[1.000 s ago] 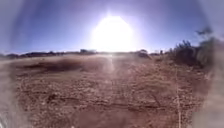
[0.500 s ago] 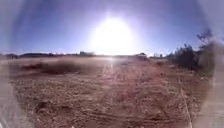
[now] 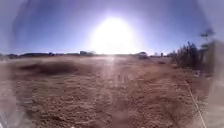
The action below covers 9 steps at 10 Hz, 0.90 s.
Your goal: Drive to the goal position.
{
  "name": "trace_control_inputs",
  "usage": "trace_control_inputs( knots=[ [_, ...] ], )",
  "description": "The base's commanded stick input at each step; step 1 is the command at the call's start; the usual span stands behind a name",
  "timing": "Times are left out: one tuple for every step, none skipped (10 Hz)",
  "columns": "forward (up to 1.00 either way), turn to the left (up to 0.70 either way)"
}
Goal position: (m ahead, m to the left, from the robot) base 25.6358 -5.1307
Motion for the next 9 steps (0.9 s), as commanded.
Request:
trace_control_inputs(
  knots=[
    [0.50,-0.48],
    [0.50,-0.24],
    [0.50,-0.02],
    [0.50,-0.31],
    [0.50,-0.42],
    [0.50,-0.24],
    [0.50,-0.08],
    [0.50,0.00],
    [0.50,0.00]
  ],
)
